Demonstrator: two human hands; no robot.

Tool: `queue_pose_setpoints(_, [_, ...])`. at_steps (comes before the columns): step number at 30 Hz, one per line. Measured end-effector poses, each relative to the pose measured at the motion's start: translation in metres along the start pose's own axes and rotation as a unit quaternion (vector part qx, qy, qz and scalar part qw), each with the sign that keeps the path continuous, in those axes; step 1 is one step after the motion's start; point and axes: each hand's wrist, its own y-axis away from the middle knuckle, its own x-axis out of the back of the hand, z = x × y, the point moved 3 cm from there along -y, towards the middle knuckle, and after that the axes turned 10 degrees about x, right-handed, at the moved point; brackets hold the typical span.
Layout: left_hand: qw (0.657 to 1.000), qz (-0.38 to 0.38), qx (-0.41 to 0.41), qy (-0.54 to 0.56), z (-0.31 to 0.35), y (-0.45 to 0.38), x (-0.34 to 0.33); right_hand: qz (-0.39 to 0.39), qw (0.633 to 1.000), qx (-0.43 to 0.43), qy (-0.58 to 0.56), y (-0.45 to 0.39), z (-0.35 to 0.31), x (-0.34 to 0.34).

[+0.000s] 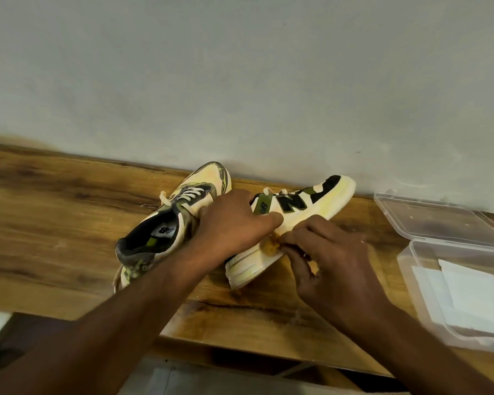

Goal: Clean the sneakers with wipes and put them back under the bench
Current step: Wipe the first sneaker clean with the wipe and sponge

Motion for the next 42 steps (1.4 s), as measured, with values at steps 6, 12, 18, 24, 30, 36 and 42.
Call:
queue_pose_setpoints(6, [0.990,-0.135,-0.033,0.038,-0.007,-0.004,0.006,0.013,0.999,-0.027,-0.015,0.001,0.013,0.005])
queue_pose_setpoints(12, [0.976,-0.120,-0.120,-0.136,-0.007,0.001,0.010,0.082,0.990,-0.102,0.053,-0.006,0.044,0.033])
queue_pose_setpoints(18, [0.968,-0.087,-0.128,-0.196,-0.001,0.002,0.008,0.015,0.997,-0.072,0.004,-0.003,0.011,0.009])
queue_pose_setpoints(24, [0.960,-0.088,-0.121,-0.235,-0.002,0.001,0.008,0.073,0.992,-0.097,0.045,-0.006,0.045,0.033])
queue_pose_setpoints(30, [0.962,-0.095,-0.117,-0.229,-0.006,-0.002,0.008,-0.001,0.998,-0.059,0.006,-0.007,0.008,0.006])
queue_pose_setpoints(36, [0.952,-0.135,-0.150,-0.232,-0.007,0.002,0.011,0.059,0.990,-0.111,0.070,-0.007,0.044,0.042])
queue_pose_setpoints(42, [0.946,-0.154,-0.157,-0.238,-0.011,0.001,0.011,-0.008,0.996,-0.079,0.038,-0.002,-0.001,0.015])
